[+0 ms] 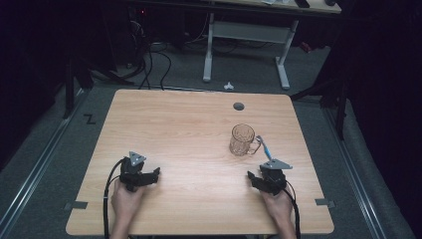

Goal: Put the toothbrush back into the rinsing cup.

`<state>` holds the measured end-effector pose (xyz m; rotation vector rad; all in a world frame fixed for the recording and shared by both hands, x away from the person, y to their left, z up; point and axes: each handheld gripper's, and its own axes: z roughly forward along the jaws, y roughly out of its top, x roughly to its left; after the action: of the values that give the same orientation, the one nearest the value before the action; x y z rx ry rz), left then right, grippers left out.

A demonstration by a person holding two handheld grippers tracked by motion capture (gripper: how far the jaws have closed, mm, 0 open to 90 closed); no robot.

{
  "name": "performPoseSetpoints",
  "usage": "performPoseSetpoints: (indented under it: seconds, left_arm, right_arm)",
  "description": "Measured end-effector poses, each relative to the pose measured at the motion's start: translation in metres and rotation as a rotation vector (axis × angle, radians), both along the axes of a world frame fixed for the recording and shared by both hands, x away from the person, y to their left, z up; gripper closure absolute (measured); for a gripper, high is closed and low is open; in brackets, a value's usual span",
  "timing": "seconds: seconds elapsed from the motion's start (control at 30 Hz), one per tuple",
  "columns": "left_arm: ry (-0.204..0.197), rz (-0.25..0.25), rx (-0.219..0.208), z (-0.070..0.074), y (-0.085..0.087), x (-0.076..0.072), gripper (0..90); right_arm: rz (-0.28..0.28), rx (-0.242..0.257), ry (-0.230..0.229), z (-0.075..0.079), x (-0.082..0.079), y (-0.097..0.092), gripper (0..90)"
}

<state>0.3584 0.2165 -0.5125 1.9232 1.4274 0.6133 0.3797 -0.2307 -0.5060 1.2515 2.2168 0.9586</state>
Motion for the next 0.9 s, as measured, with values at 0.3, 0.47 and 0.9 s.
performPoseSetpoints:
  seconds: [0.3, 0.47, 0.9]
  left_arm:
    - [0.000, 0.000, 0.000, 0.0000, 0.0000, 0.0000, 17.8]
    - [0.000, 0.000, 0.000, 0.0000, 0.0000, 0.0000, 17.8]
    - [0.000, 0.000, 0.000, 0.0000, 0.0001, 0.0000, 17.8]
  right_arm:
    - [0.001, 0.001, 0.003, 0.0000, -0.0004, 0.0005, 40.5]
    - [-0.001, 0.001, 0.004, 0.0000, -0.0004, 0.0005, 40.4]
    - [-0.002, 0.000, 0.005, 0.0000, -0.0010, 0.0007, 40.0]
